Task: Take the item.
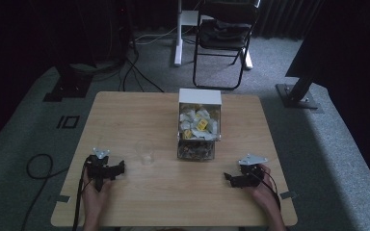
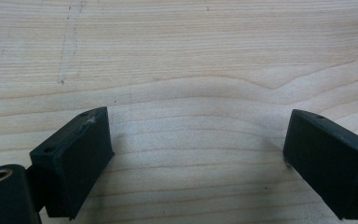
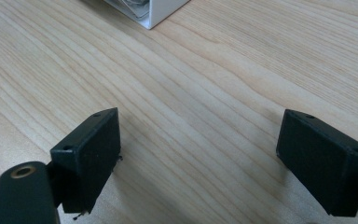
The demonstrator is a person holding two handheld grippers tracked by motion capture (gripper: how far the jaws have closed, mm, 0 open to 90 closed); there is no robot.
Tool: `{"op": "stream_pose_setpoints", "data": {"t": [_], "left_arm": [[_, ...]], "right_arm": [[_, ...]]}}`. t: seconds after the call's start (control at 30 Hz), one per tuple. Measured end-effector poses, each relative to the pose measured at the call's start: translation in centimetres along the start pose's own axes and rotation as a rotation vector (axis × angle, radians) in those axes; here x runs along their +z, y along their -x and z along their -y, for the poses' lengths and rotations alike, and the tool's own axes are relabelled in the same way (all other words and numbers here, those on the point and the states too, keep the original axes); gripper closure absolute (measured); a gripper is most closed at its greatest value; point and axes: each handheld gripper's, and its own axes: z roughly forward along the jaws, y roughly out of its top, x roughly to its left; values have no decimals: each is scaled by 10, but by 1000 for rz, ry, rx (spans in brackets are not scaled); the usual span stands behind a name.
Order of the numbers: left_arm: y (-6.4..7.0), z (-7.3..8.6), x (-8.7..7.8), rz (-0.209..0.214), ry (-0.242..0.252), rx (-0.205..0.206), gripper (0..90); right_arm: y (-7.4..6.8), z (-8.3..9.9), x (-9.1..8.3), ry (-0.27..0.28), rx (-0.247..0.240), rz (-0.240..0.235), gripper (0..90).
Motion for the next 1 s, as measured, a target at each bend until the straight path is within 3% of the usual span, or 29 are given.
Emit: {"op": "stream_pose_setpoints", "data": {"t": [0.3, 0.43, 0.77, 1.0], "left_arm": [[0, 1, -1, -3, -2, -1, 84], [1, 2, -2, -1, 0, -3, 84], [1, 3, -3, -2, 1, -3, 84], [1, 3, -3, -2, 1, -3, 84]], "right_arm": [[0, 0, 0, 0, 12, 11, 134], [0, 0, 0, -5, -5, -5, 122], [-4, -3, -4, -11, 5, -12, 240], [-8, -7, -9, 29, 8, -19, 294]]}}
